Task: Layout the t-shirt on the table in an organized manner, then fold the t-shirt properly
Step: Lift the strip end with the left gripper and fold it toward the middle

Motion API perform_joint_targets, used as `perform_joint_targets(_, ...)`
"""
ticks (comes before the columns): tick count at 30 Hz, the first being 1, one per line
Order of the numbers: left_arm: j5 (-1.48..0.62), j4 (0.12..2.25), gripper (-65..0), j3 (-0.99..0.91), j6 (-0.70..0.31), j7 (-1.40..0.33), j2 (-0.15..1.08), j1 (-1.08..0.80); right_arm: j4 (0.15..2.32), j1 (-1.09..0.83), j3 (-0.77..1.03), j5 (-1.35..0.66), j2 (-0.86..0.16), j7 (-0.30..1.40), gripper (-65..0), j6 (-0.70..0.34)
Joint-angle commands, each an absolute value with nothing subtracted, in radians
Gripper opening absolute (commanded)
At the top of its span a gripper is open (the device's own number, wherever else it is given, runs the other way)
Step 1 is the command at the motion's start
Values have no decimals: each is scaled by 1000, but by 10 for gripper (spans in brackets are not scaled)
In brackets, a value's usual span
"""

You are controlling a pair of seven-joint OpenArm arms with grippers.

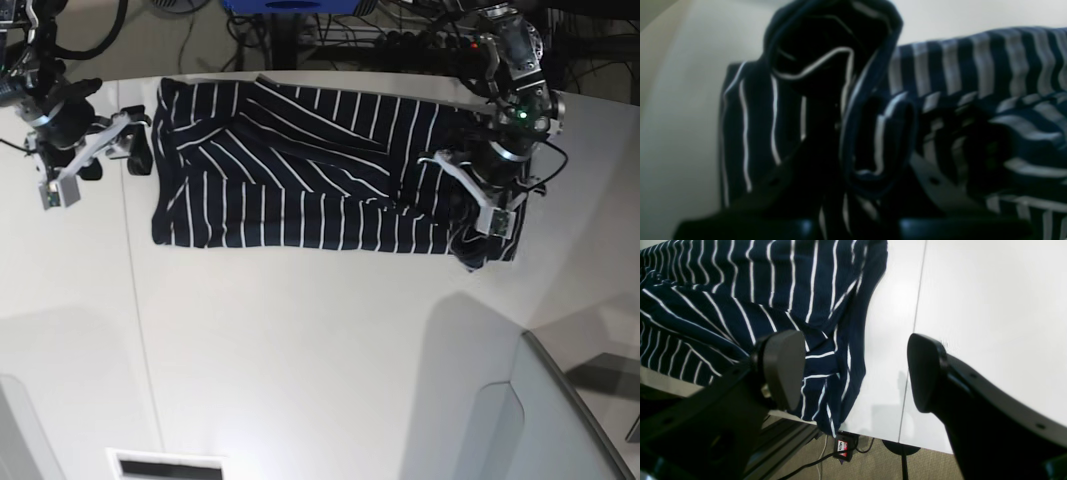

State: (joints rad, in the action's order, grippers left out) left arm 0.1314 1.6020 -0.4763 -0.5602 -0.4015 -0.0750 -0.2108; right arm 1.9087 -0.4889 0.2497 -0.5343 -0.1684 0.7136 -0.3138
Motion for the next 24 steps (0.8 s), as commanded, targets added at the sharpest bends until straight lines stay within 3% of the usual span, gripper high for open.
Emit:
perform_joint_targets(1,120,1620,-650,-467,-542,-380,-68,-200,1923,-489,259,-545,-180,693,-198,-320)
perform_joint_targets(10,122,1557,-650,-286,-455,-381,-65,-194,1923,-486,259,-545,-180,693,-198,-320)
perform_joint_targets(24,131,1492,-650,-211,-453,-381,-59,-193,1923,-483,259,-545,-180,693,-198,-320)
